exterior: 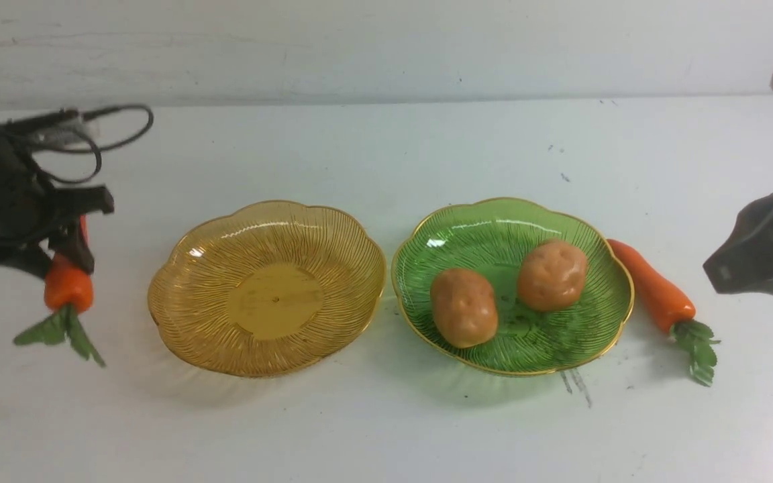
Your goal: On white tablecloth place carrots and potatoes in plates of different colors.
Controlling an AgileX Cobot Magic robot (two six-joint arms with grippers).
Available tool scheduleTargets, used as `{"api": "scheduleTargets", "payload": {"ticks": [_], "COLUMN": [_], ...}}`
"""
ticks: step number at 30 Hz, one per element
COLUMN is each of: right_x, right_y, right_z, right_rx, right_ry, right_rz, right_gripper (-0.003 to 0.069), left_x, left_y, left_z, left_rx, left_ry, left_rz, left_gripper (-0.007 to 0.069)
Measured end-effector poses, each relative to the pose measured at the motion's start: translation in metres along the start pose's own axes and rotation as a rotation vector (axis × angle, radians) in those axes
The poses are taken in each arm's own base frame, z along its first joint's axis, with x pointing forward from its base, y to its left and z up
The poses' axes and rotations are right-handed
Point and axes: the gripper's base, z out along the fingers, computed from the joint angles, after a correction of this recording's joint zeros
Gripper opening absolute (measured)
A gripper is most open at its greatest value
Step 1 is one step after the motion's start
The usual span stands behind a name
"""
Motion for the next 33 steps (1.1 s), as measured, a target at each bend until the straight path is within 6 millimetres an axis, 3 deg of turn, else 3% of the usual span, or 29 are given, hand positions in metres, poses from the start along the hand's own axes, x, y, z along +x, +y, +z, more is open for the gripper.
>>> {"api": "scheduleTargets", "payload": {"ticks": [3,7,12,15,19,23,25,27,29,33], "right_x": [-0.003,-0.004,0.001,0.004,0.003,0.002,0.003,0.003,0.002,-0.005], "right_y": [-0.012,-0.05,-0.089,-0.109,-0.117,-0.121,-0.122,-0.124,-0.125,-0.127], "right_z": [0.006,0.02,0.038,0.06,0.093,0.126,0.143,0.157,0.168,0.187], "right_rx": [0.041,0.121,0.169,0.176,0.144,0.1,0.079,0.057,0.039,0.028], "right_ry": [-0.002,0.019,0.083,0.148,0.208,0.236,0.249,0.271,0.29,0.312], "right_rz": [0.069,0.19,0.29,0.314,0.318,0.347,0.365,0.387,0.402,0.388], "right_gripper": [0.0244,0.0244,0.0244,0.0262,0.0315,0.0392,0.0432,0.0477,0.0505,0.0538], "left_x": [0.004,0.01,0.007,0.001,-0.004,-0.007,-0.007,-0.007,-0.006,-0.005], "left_y": [-0.021,-0.029,-0.031,-0.033,-0.037,-0.042,-0.046,-0.049,-0.051,-0.054], "left_z": [0.026,0.053,0.054,0.048,0.038,0.018,0.007,-0.007,-0.015,-0.031], "left_rx": [-0.005,-0.026,-0.029,-0.031,-0.031,-0.022,-0.015,-0.008,-0.006,-0.003], "left_ry": [0.062,0.13,0.126,0.103,0.092,0.108,0.111,0.095,0.084,0.052], "left_rz": [0.083,0.128,0.129,0.134,0.144,0.157,0.162,0.19,0.211,0.238], "left_gripper": [0.0263,0.0362,0.0531,0.0594,0.0599,0.0473,0.0364,0.016,0.0084,0.0008]}}
